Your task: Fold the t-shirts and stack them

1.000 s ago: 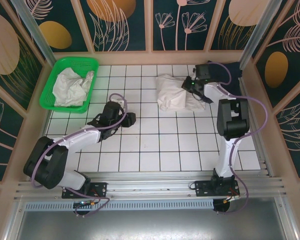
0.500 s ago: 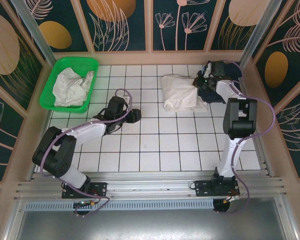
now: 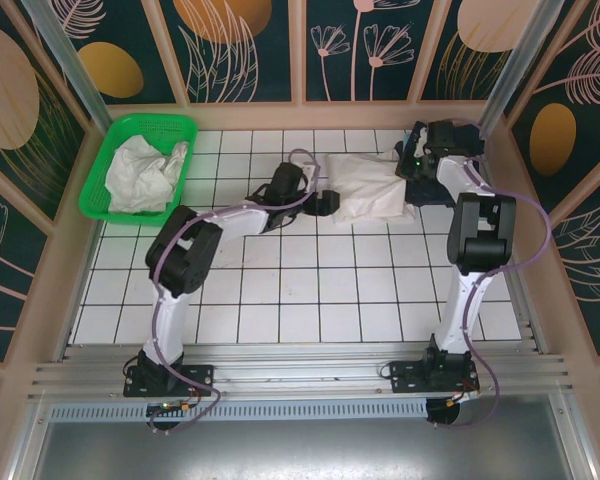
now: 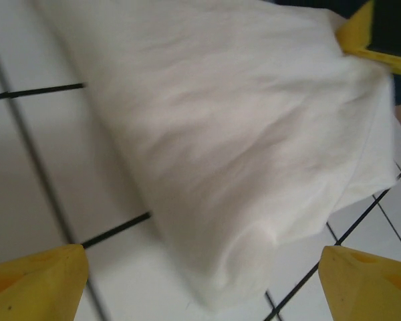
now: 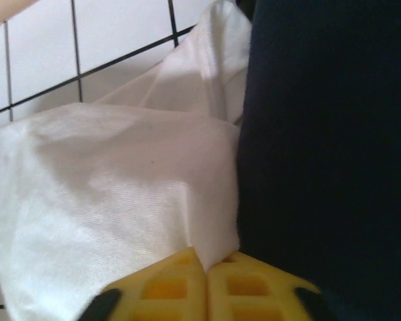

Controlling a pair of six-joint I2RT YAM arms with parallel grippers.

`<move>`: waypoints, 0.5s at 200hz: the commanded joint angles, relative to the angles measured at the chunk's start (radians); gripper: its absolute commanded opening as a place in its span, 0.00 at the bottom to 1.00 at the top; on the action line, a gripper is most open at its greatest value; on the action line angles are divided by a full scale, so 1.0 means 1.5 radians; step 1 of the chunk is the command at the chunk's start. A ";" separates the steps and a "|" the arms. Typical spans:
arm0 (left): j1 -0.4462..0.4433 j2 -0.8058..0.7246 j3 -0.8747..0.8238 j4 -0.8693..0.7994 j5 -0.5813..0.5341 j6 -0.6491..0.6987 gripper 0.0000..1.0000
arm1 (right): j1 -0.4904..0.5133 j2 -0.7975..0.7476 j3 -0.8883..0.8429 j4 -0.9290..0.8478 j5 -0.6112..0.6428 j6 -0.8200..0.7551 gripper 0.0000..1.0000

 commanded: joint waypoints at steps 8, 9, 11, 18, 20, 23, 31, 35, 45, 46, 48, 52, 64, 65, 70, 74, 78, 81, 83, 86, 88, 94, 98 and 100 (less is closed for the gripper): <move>-0.003 0.094 0.089 -0.042 0.019 0.004 0.89 | 0.009 -0.009 0.020 -0.024 0.031 -0.028 0.45; -0.003 0.097 0.092 -0.043 0.019 0.004 0.89 | 0.009 -0.010 0.020 -0.024 0.033 -0.027 0.45; -0.004 0.103 0.098 -0.044 0.021 0.003 0.89 | 0.010 -0.016 0.017 -0.023 0.038 -0.026 0.46; -0.004 0.120 0.116 -0.047 0.023 0.001 0.88 | 0.015 -0.031 0.010 -0.024 0.055 -0.022 0.52; -0.006 0.125 0.120 -0.048 0.023 0.000 0.88 | 0.016 -0.037 0.008 -0.024 0.061 -0.021 0.54; -0.005 0.133 0.127 -0.048 0.023 0.000 0.88 | 0.019 -0.046 0.004 -0.025 0.070 -0.020 0.56; -0.007 0.152 0.144 -0.051 0.028 -0.005 0.85 | 0.025 -0.074 -0.016 -0.024 0.095 -0.018 0.60; -0.007 0.161 0.153 -0.054 0.035 -0.007 0.82 | 0.029 -0.085 -0.030 -0.021 0.112 -0.014 0.60; -0.008 0.178 0.168 -0.056 0.052 -0.015 0.75 | 0.040 -0.131 -0.075 -0.008 0.132 -0.006 0.61; -0.008 0.179 0.168 -0.055 0.053 -0.016 0.74 | 0.041 -0.135 -0.080 -0.005 0.133 -0.005 0.61; -0.008 0.180 0.169 -0.053 0.057 -0.017 0.72 | 0.044 -0.143 -0.093 0.002 0.134 -0.004 0.62; -0.008 0.184 0.168 -0.048 0.063 -0.020 0.68 | 0.047 -0.160 -0.119 0.015 0.135 0.001 0.62; -0.009 0.181 0.157 -0.029 0.081 -0.030 0.50 | 0.055 -0.210 -0.199 0.057 0.138 0.031 0.63; -0.008 0.180 0.155 -0.028 0.083 -0.030 0.48 | 0.056 -0.210 -0.206 0.060 0.137 0.034 0.63; -0.008 0.176 0.149 -0.024 0.090 -0.030 0.40 | 0.058 -0.234 -0.240 0.082 0.128 0.047 0.63; -0.009 0.171 0.141 -0.021 0.094 -0.030 0.35 | 0.060 -0.247 -0.270 0.103 0.116 0.055 0.63; -0.008 0.164 0.133 -0.019 0.094 -0.031 0.31 | 0.062 -0.256 -0.297 0.123 0.099 0.062 0.63; -0.008 0.157 0.123 -0.018 0.094 -0.030 0.29 | 0.063 -0.263 -0.316 0.136 0.088 0.068 0.63; -0.007 0.150 0.116 -0.017 0.093 -0.029 0.26 | 0.064 -0.269 -0.325 0.143 0.085 0.071 0.63; -0.008 0.141 0.105 -0.014 0.091 -0.027 0.24 | 0.067 -0.273 -0.341 0.153 0.076 0.075 0.63; -0.008 0.134 0.097 -0.012 0.089 -0.026 0.23 | 0.069 -0.277 -0.351 0.161 0.074 0.078 0.63; -0.008 0.112 0.067 -0.003 0.086 -0.023 0.20 | 0.076 -0.284 -0.380 0.181 0.067 0.085 0.63; -0.008 0.097 0.046 0.000 0.084 -0.021 0.18 | 0.082 -0.288 -0.394 0.191 0.065 0.087 0.63; -0.008 0.089 0.038 0.002 0.082 -0.019 0.17 | 0.084 -0.289 -0.401 0.194 0.064 0.089 0.63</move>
